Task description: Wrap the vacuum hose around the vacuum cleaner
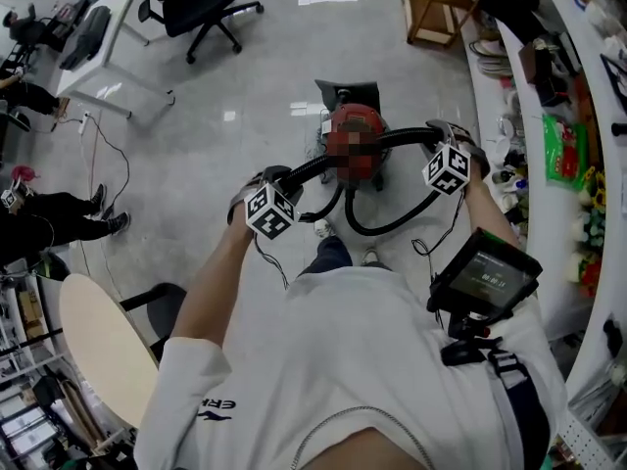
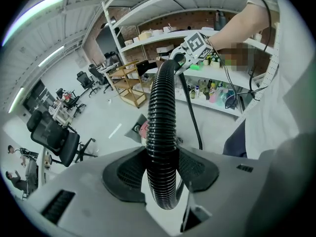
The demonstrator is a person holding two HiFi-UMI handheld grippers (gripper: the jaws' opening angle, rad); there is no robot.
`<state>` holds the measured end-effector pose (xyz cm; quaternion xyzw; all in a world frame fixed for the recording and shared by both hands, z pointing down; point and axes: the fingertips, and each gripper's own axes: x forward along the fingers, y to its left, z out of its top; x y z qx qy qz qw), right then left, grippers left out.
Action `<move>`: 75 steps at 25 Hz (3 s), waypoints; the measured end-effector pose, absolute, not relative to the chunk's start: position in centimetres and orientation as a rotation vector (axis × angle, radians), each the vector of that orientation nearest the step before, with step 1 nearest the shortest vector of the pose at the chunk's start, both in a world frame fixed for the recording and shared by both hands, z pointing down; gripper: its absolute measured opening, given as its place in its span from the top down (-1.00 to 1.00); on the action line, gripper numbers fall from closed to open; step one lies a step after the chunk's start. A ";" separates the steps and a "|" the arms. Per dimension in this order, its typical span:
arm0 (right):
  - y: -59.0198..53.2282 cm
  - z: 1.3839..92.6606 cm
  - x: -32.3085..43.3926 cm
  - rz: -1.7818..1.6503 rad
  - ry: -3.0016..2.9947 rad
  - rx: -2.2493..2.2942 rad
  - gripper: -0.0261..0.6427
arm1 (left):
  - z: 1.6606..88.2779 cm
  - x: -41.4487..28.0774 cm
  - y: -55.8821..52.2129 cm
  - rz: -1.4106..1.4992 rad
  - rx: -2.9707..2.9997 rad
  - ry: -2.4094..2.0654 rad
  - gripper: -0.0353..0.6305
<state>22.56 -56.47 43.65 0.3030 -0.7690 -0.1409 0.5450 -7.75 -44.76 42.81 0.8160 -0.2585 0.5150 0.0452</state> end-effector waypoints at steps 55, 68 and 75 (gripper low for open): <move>-93.9 64.9 1.8 -0.432 -1.767 0.309 0.42 | 57.2 -18.7 -68.1 1.345 1.898 -0.774 0.39; -95.5 71.3 -8.7 -0.487 -1.823 0.246 0.42 | 63.0 -23.7 -66.7 1.242 1.722 -0.867 0.39; -94.2 75.5 -12.9 -0.477 -1.846 0.204 0.42 | 66.1 -25.3 -64.5 1.182 1.607 -0.891 0.39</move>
